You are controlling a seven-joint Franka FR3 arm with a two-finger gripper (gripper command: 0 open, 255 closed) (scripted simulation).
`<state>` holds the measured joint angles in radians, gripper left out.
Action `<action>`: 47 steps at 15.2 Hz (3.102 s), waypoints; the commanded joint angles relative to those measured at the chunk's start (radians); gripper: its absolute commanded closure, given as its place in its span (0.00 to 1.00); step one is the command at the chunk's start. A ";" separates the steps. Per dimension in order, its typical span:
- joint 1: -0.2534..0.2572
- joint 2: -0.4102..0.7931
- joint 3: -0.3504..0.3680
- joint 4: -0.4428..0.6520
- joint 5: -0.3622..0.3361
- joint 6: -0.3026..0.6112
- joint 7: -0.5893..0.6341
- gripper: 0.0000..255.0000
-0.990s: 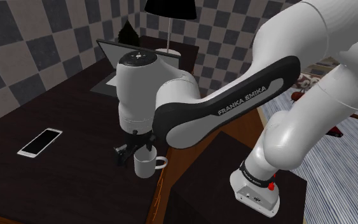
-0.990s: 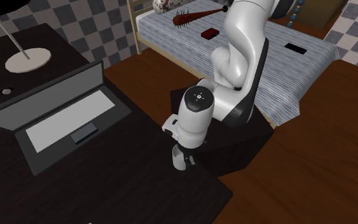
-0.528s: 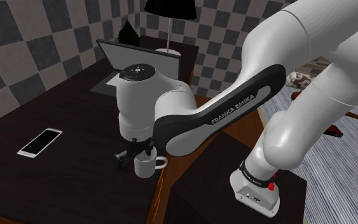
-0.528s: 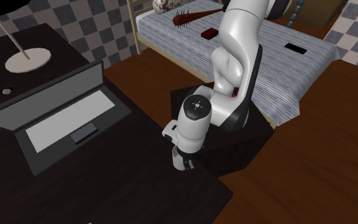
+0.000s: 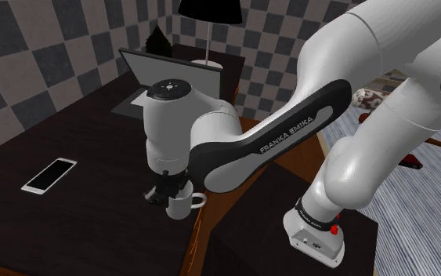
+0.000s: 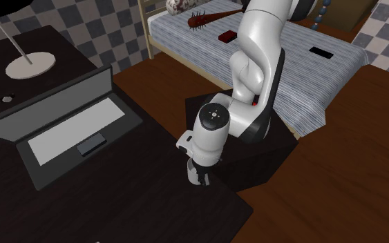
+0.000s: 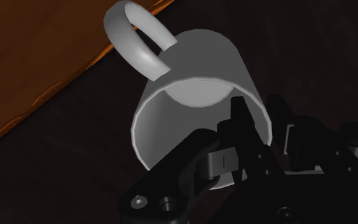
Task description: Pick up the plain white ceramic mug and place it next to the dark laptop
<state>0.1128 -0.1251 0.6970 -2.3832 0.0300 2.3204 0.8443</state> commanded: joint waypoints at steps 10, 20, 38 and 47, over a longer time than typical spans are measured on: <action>0.004 -0.030 -0.008 0.019 0.023 -0.043 -0.019 1.00; 0.015 -0.110 -0.038 0.094 0.072 -0.185 -0.064 1.00; 0.017 -0.179 -0.082 0.281 0.095 -0.433 -0.098 1.00; 0.011 -0.182 -0.095 0.400 0.090 -0.554 -0.101 1.00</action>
<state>0.1255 -0.3085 0.6037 -2.0033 0.1213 1.7849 0.7436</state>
